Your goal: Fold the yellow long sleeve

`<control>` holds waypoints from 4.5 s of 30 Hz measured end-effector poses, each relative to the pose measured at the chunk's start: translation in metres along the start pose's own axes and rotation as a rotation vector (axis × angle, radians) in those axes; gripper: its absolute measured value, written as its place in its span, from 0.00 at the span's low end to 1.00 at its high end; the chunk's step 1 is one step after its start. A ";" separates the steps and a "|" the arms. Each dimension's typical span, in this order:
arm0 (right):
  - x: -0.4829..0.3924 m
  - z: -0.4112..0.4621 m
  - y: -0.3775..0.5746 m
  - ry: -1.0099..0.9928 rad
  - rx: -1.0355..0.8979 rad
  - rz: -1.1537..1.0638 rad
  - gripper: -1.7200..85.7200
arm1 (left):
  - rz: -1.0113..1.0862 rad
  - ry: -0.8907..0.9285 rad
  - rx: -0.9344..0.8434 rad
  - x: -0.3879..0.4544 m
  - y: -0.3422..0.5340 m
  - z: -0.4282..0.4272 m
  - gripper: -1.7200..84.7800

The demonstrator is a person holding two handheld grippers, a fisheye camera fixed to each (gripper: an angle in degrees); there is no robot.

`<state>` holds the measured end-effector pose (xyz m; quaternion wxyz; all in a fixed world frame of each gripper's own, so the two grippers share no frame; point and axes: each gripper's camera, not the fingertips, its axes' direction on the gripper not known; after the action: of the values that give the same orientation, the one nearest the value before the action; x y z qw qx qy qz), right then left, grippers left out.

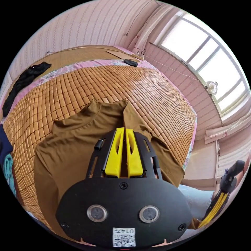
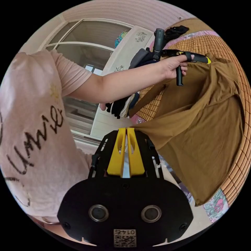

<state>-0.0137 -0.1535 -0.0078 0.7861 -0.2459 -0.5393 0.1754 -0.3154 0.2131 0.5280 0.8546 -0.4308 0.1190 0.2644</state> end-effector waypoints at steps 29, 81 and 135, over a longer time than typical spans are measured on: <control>0.177 0.048 -0.188 1.065 -0.174 0.122 0.03 | -0.172 -0.175 -0.520 -0.010 0.168 -0.027 0.10; 0.276 -0.013 -0.180 0.902 0.141 0.306 0.02 | 0.171 0.061 -0.317 -0.006 -0.154 0.108 0.09; 0.259 0.437 -0.156 0.486 -0.526 -0.013 0.01 | -0.493 -0.096 -0.293 -0.053 0.331 -0.167 0.01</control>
<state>-0.3276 -0.0545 0.4086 0.8024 -0.4709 -0.3647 -0.0383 -0.5389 0.2233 0.2272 0.8266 -0.5524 -0.0693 0.0831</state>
